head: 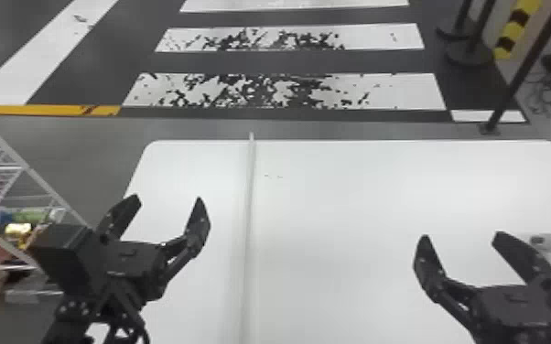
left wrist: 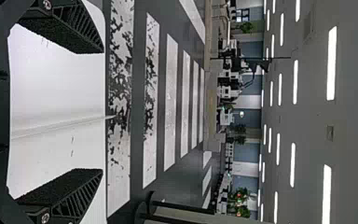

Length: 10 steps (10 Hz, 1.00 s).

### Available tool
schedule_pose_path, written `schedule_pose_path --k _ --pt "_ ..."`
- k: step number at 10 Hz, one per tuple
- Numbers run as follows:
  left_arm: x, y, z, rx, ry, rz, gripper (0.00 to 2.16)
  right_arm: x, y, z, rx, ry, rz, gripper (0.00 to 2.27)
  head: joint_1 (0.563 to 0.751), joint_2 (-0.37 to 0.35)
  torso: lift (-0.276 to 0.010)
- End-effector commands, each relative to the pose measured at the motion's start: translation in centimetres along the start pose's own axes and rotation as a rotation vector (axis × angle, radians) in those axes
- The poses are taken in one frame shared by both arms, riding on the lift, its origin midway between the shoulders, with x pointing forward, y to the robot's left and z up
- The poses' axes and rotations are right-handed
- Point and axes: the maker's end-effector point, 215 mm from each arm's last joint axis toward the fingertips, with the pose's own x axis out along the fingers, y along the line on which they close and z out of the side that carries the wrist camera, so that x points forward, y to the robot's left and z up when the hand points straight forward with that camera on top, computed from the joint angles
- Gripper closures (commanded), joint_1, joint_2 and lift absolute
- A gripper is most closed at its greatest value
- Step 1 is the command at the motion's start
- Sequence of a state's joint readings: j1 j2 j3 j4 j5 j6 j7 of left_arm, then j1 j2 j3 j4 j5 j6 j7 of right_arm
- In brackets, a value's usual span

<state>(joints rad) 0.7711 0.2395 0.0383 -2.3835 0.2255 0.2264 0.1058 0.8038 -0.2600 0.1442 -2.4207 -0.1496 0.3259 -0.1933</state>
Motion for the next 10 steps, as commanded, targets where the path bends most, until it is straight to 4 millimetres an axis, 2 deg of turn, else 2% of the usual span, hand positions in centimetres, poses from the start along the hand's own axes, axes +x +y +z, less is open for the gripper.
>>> schedule_pose_path --k 1,10 --pt "-0.02 -0.13 0.06 -0.001 -0.001 -0.003 0.08 0.0 -0.01 0.04 -0.001 -0.001 0.0 0.06 0.695 0.108 -0.029" --pt "0.06 -0.01 -0.06 0.001 0.001 0.002 0.08 0.24 -0.48 -0.77 -0.024 0.032 -0.025 0.0 0.695 0.1 -0.029"
